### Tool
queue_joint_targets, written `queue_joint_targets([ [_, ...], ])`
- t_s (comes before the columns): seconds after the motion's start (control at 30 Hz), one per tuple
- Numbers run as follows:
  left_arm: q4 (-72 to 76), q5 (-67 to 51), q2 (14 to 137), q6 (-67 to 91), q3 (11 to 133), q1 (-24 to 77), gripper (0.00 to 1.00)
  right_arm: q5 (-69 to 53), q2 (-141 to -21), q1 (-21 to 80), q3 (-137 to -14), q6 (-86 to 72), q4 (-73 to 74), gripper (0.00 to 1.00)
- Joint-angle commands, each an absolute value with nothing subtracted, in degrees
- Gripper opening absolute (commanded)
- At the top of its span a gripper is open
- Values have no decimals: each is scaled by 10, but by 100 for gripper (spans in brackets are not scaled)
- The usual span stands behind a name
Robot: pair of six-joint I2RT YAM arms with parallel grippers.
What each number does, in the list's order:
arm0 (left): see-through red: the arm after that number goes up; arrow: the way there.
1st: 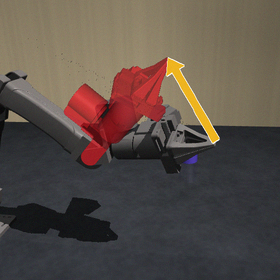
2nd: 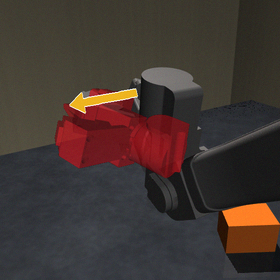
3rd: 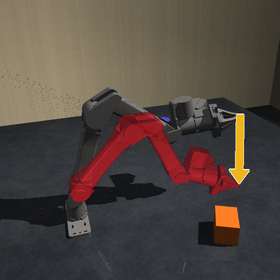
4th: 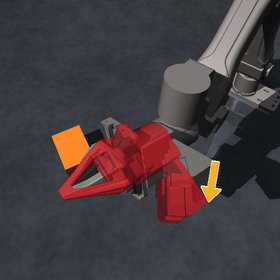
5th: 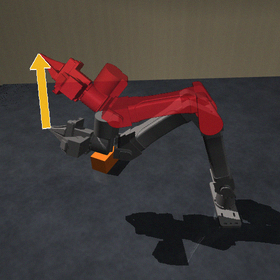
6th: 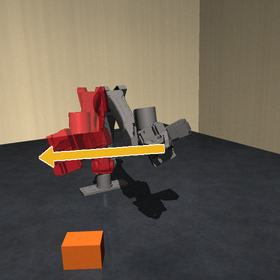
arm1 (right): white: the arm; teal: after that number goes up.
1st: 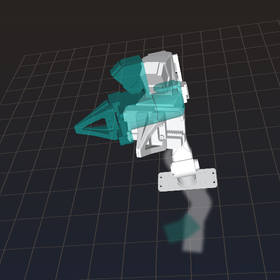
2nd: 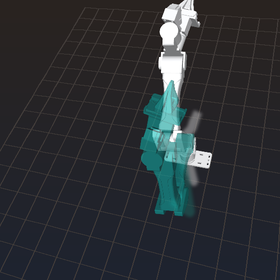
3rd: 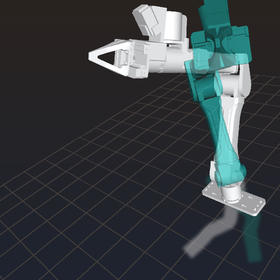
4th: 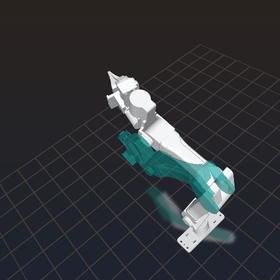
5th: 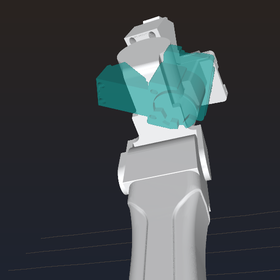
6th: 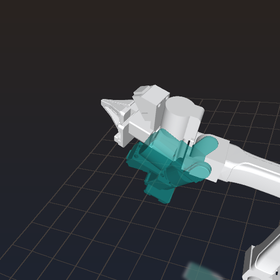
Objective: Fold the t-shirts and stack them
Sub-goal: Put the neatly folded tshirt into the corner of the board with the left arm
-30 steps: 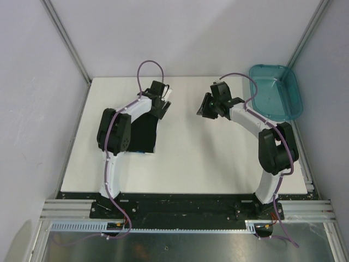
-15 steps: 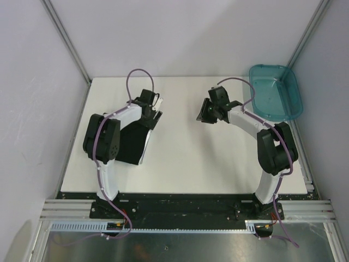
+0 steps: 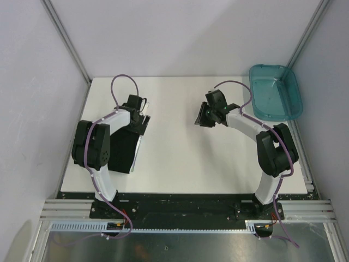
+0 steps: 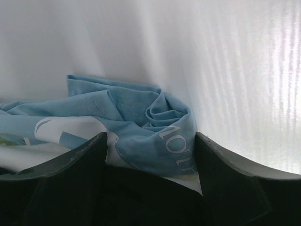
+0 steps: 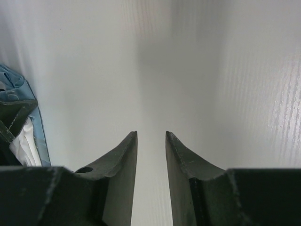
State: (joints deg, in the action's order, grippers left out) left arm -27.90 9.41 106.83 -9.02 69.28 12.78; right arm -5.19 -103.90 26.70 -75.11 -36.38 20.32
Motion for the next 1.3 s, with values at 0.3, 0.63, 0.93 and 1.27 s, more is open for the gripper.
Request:
queue_joint_targets([
  [0.3, -322, 121, 1055, -60, 709, 76, 78, -41, -1019, 276, -748, -353, 198, 35],
  [0.63, -321, 12, 993, 10, 781, 150, 99, -32, -991, 255, -748, -356, 188, 40],
  [0.93, -302, 27, 915, 125, 825, 309, 99, -3, -897, 248, -748, -357, 224, 56],
  [1.27, -299, 90, 891, 170, 823, 374, 99, 73, -776, 264, -708, -352, 270, 61],
])
